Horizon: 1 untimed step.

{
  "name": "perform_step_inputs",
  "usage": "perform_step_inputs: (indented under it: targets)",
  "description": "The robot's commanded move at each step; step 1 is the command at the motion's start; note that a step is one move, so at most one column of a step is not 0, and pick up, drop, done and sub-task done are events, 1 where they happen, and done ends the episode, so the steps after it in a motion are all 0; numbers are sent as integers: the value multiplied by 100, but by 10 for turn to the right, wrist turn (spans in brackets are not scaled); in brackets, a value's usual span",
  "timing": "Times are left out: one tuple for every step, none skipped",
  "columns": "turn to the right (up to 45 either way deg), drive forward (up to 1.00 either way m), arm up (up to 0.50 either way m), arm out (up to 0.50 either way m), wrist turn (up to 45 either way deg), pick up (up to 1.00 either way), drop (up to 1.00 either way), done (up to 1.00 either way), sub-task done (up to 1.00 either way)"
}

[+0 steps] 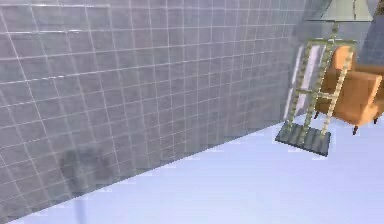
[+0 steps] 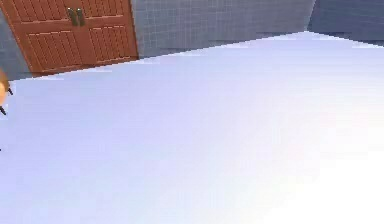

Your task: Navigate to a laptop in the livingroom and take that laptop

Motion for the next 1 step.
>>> perform_step_inputs:
  targets:
    - [-450,0,0,0,0,0,0,0,0]
